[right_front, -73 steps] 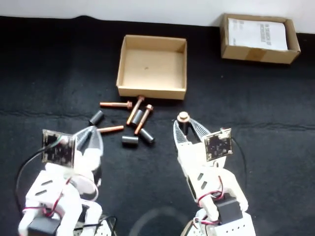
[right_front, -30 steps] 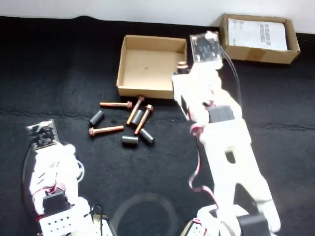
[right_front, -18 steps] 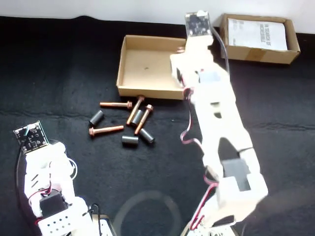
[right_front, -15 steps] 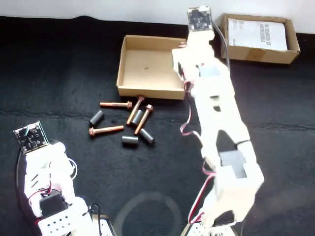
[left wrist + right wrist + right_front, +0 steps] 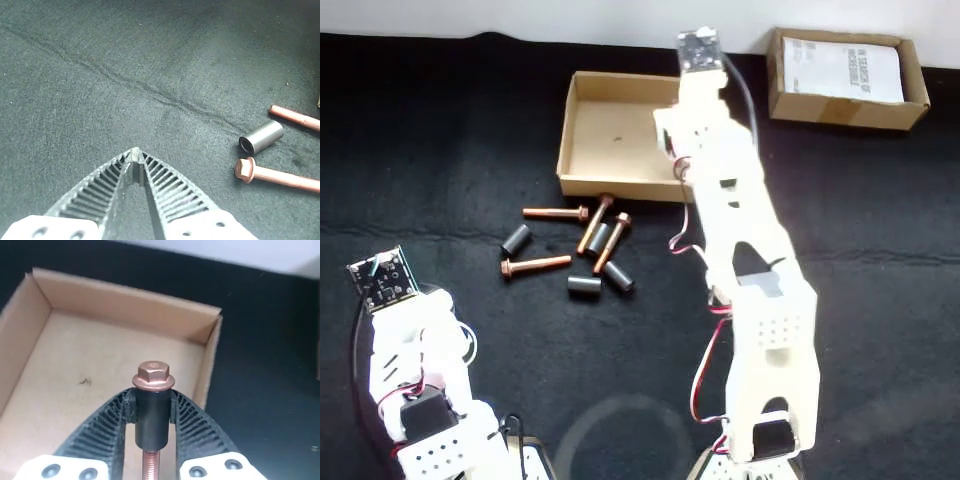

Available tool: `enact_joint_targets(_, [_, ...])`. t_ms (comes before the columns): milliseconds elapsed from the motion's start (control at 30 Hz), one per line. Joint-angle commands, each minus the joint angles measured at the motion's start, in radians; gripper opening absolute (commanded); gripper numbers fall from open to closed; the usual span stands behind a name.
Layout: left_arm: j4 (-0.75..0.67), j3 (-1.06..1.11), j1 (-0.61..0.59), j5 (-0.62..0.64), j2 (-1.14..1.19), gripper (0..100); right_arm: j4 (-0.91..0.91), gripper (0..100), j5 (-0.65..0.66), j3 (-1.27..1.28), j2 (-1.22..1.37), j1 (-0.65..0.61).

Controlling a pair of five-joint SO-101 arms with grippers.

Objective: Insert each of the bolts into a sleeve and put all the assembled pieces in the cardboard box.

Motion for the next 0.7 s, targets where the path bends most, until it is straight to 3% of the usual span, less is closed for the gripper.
enact_joint_targets(0, [-0.018,0.019,-0.007,-0.005,0.002,1,0.001,0.6,0.000,-0.117,0.030,-0.007])
enact_joint_targets(233, [-0.018,0.019,-0.007,-0.005,0.002,1,0.001,1.9,0.005,-0.156,0.114,-0.007])
enact_joint_targets(433, [-0.018,0.019,-0.007,-0.005,0.002,1,0.013,18.0,0.006,-0.154,0.114,-0.007])
enact_joint_targets(667, [-0.018,0.019,-0.007,-0.005,0.002,1,0.137,19.8,0.008,-0.203,0.061,-0.024])
